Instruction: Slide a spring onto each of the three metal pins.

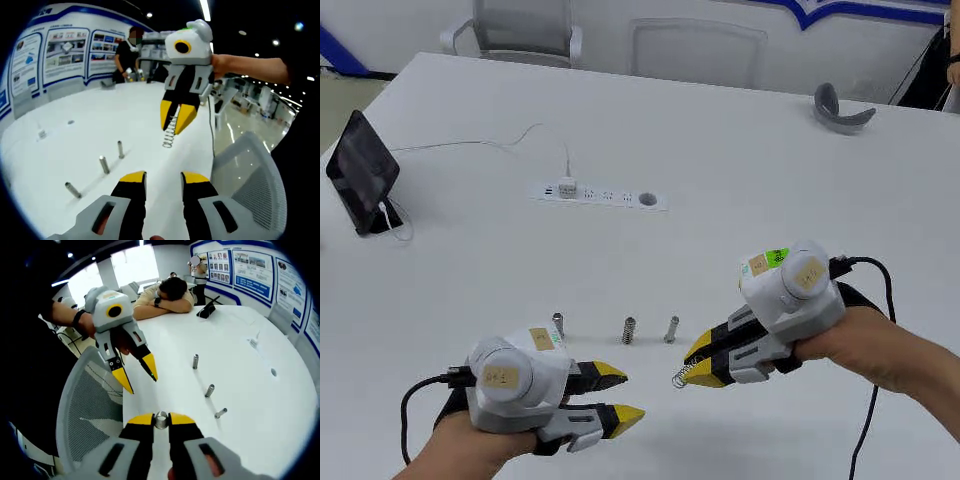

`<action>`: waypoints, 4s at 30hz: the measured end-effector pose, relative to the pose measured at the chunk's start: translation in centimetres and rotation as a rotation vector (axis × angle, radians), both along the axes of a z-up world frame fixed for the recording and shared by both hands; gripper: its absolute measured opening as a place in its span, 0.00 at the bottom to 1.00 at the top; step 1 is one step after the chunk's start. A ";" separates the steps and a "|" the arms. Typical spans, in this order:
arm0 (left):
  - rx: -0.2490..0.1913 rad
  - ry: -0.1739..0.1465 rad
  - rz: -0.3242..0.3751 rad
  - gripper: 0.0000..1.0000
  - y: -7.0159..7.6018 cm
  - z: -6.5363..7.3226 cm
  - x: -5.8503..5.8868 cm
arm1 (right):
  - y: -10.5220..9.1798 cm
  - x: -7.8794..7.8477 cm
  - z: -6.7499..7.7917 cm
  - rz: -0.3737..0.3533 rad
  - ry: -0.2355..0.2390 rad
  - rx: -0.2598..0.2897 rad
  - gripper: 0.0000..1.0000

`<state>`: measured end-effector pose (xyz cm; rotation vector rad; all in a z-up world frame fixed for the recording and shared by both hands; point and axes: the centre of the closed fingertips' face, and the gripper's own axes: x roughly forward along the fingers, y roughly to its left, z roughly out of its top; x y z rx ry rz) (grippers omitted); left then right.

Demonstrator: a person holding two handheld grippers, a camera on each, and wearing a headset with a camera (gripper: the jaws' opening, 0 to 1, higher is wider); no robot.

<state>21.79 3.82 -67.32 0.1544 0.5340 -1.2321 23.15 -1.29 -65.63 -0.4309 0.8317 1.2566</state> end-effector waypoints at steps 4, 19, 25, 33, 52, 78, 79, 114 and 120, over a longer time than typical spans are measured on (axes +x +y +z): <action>0.004 0.003 0.021 0.31 0.4 -0.1 0.3 | -0.6 0.5 -0.2 -0.022 -0.003 -0.012 0.12; 0.022 0.008 0.096 0.39 2.4 -0.4 1.5 | -2.7 3.2 -1.2 -0.104 -0.035 -0.069 0.12; 0.031 0.014 0.133 0.43 3.5 -0.7 2.0 | -3.3 4.3 -1.5 -0.129 -0.051 -0.093 0.12; 0.041 0.018 0.186 0.49 5.0 -0.8 2.8 | -3.3 5.4 -2.1 -0.138 -0.066 -0.111 0.12; 0.074 0.037 0.318 0.61 9.1 -1.4 3.7 | -3.5 8.2 -3.5 -0.134 -0.078 -0.147 0.12; 0.101 0.062 0.403 0.66 11.9 -1.9 3.3 | -3.4 11.7 -5.6 -0.113 -0.093 -0.180 0.12; 0.101 0.062 0.405 0.66 12.0 -1.9 3.2 | -3.4 11.8 -5.7 -0.112 -0.093 -0.180 0.12; 0.117 0.081 0.443 0.66 12.9 -2.1 2.7 | -2.2 12.7 -8.8 -0.036 -0.063 -0.227 0.13; 0.120 0.082 0.449 0.66 13.2 -2.1 2.7 | -2.0 12.5 -9.6 -0.026 -0.057 -0.235 0.13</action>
